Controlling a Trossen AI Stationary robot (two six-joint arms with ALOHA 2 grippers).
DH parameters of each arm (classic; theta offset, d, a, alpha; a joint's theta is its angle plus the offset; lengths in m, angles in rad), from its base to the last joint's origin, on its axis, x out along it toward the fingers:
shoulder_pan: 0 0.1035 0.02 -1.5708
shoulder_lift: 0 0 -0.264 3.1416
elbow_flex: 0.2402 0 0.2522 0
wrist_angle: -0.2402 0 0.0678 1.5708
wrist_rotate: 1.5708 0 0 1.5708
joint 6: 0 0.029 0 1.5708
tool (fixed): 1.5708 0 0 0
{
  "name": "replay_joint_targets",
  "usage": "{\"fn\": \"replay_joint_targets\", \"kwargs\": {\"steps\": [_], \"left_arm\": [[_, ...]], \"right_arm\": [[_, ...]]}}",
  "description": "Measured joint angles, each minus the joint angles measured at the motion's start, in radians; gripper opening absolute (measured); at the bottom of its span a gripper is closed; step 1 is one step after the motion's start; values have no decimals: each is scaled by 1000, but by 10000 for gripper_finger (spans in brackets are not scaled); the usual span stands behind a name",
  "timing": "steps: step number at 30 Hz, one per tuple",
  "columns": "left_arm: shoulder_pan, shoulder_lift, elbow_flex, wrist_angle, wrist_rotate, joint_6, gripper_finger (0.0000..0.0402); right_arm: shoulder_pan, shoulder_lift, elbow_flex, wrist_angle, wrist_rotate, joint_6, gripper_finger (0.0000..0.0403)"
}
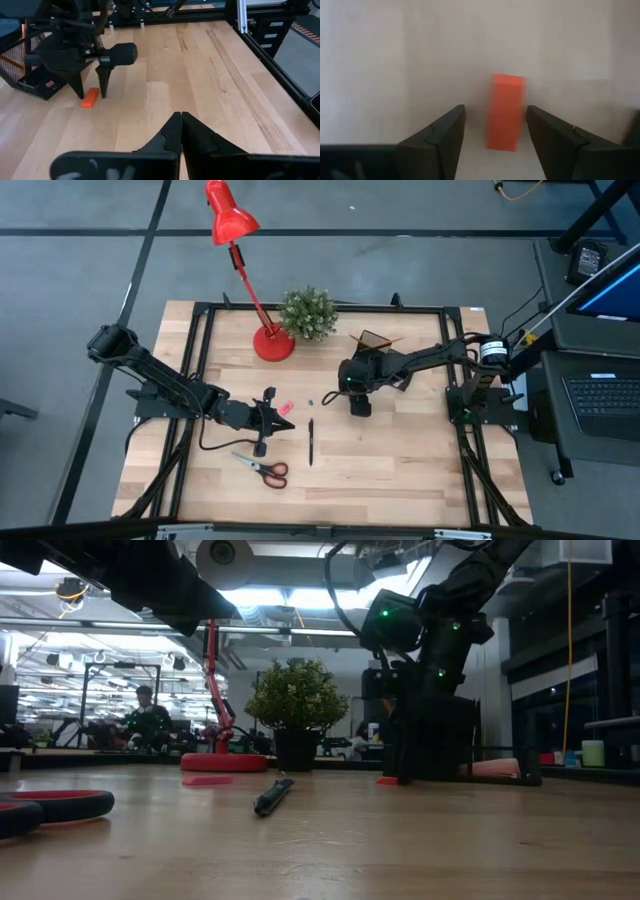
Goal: Pick and place office supplies into organizer
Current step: Put the orange eraser into the black desk organizer
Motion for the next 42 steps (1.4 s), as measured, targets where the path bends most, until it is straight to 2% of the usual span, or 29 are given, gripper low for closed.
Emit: {"fn": "replay_joint_targets", "kwargs": {"steps": [16, 30, 42], "left_arm": [[0, 0, 0, 0, 0, -7, 3], [0, 0, 0, 0, 0, -8, 3], [0, 0, 0, -1, 0, -8, 3]], "right_arm": [[-28, 14, 2, -3, -26, 10, 211], [-30, 16, 1, 1, -14, 12, 100], [-29, 15, 1, 0, -16, 10, 85]]}}
